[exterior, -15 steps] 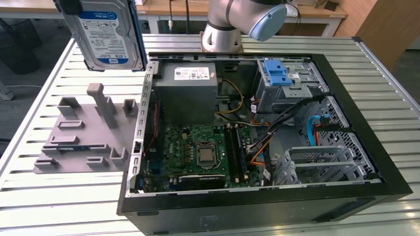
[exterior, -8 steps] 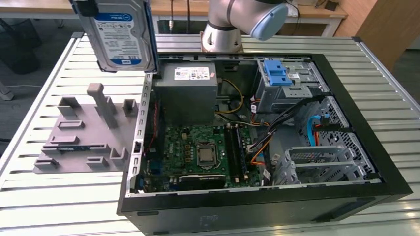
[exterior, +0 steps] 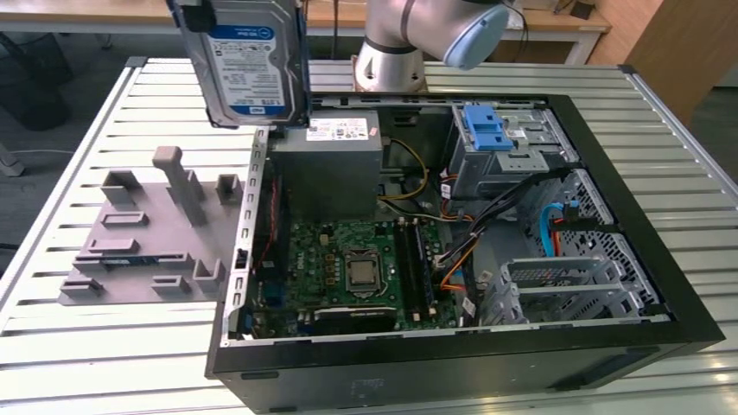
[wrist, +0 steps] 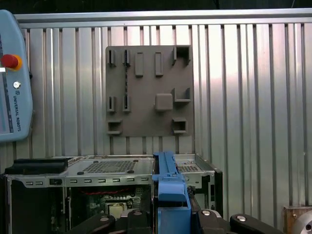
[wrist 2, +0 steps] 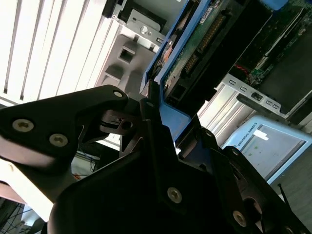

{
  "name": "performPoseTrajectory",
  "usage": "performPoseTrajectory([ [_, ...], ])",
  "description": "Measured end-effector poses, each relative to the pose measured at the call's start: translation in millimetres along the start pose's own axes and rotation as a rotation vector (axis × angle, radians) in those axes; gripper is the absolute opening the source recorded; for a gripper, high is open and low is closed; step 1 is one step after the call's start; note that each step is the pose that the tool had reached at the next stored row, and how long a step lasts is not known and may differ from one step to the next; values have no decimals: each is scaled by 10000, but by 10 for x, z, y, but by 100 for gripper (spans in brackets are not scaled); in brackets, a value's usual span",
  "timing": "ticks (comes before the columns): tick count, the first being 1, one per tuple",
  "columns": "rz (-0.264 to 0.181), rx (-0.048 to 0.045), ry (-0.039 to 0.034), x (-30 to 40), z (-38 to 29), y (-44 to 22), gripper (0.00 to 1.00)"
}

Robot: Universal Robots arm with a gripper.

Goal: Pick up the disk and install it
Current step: 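Pick up the disk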

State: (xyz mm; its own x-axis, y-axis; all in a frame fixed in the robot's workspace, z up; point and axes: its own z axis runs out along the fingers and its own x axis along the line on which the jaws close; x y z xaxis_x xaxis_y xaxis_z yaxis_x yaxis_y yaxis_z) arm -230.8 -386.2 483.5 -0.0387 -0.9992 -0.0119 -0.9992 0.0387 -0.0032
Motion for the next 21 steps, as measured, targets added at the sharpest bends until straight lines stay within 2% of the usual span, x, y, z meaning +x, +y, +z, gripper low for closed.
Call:
performPoseTrajectory([
  [4, 0, -3, -1, -4, 12, -172, 36],
  [5, 0, -3, -1, 3, 15, -191, 36],
  [8, 1, -4, 0, 69, 24, -217, 36],
  [13, 1, -3, -2, 249, 47, -234, 36],
  [15, 1, -4, 0, 297, 52, -257, 36],
  [17, -1, -3, -2, 314, 58, -328, 36],
  [21, -1, -4, -1, 315, 68, -510, 36],
])
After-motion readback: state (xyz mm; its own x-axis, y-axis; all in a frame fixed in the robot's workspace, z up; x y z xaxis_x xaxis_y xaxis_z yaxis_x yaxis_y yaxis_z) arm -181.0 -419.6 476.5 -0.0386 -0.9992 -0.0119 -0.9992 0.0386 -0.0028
